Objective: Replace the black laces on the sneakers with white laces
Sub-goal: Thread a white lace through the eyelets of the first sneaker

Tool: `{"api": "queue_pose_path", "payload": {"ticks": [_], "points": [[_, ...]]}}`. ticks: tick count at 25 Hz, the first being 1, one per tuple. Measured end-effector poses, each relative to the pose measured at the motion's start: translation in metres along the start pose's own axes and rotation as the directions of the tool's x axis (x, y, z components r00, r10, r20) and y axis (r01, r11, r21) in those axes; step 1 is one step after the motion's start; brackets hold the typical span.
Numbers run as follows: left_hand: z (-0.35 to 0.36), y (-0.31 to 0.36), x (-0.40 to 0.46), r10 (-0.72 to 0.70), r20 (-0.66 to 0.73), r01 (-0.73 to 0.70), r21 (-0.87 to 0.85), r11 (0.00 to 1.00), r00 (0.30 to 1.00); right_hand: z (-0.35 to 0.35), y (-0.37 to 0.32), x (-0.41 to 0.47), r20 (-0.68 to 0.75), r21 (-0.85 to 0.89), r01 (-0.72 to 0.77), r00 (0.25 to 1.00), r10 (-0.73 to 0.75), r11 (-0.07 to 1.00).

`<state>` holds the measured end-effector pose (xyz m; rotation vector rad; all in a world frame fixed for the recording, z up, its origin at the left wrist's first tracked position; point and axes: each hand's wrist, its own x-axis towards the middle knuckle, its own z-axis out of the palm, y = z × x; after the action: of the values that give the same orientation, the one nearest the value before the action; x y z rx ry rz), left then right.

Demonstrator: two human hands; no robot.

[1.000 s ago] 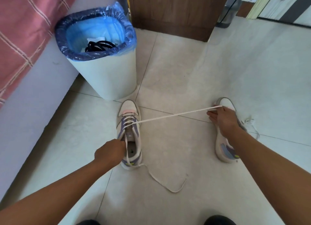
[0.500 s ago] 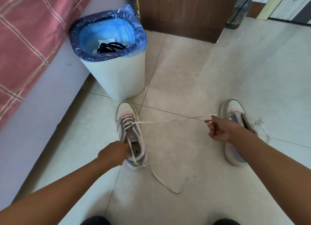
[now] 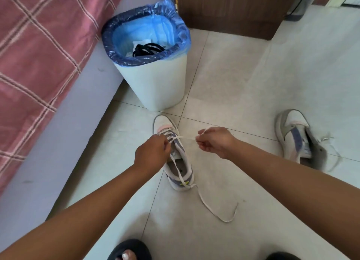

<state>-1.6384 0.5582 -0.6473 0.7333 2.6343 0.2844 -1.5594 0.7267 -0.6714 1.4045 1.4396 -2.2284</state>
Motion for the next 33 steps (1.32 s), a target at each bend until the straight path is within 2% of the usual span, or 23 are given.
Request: {"api": "queue_pose_path", "payload": {"ticks": [3, 7, 9, 14, 18, 22, 29, 33], "points": [[0.011, 0.000, 0.008, -0.019, 0.086, 0.030, -0.128, 0.991, 0.996, 0.030, -0.003, 0.004, -0.026, -0.071, 0.085, 0.996, -0.087, 0.994], [0.016, -0.001, 0.014, -0.029, 0.086, 0.044, -0.182, 0.982, 0.996, 0.043, 0.000, 0.008, -0.062, -0.103, 0.106, 0.992, -0.112, 0.989], [0.018, -0.003, 0.016, -0.020, 0.089, 0.038, -0.208, 0.977, 0.996, 0.043, 0.001, 0.009, -0.048, -0.103, 0.135, 0.989, -0.140, 0.985], [0.021, -0.004, 0.018, 0.004, 0.097, 0.021, -0.249, 0.968, 0.995, 0.045, 0.003, 0.013, -0.037, -0.238, 0.240, 0.966, -0.255, 0.941], [0.022, -0.005, 0.019, 0.009, 0.096, 0.017, -0.261, 0.965, 0.995, 0.039, 0.001, 0.013, 0.036, -0.351, 0.308, 0.948, -0.316, 0.884], [0.021, -0.004, 0.019, 0.026, 0.111, 0.004, -0.267, 0.964, 0.993, 0.036, -0.002, 0.010, 0.102, -0.324, 0.325, 0.946, -0.309, 0.889], [0.019, -0.003, 0.020, 0.038, 0.098, -0.011, -0.264, 0.964, 0.994, 0.042, 0.009, 0.008, 0.118, -0.319, 0.314, 0.949, -0.291, 0.894], [0.018, 0.003, 0.021, 0.094, 0.081, -0.068, -0.272, 0.960, 0.992, 0.028, 0.015, 0.004, 0.086, -0.252, 0.200, 0.979, -0.184, 0.947]]}}
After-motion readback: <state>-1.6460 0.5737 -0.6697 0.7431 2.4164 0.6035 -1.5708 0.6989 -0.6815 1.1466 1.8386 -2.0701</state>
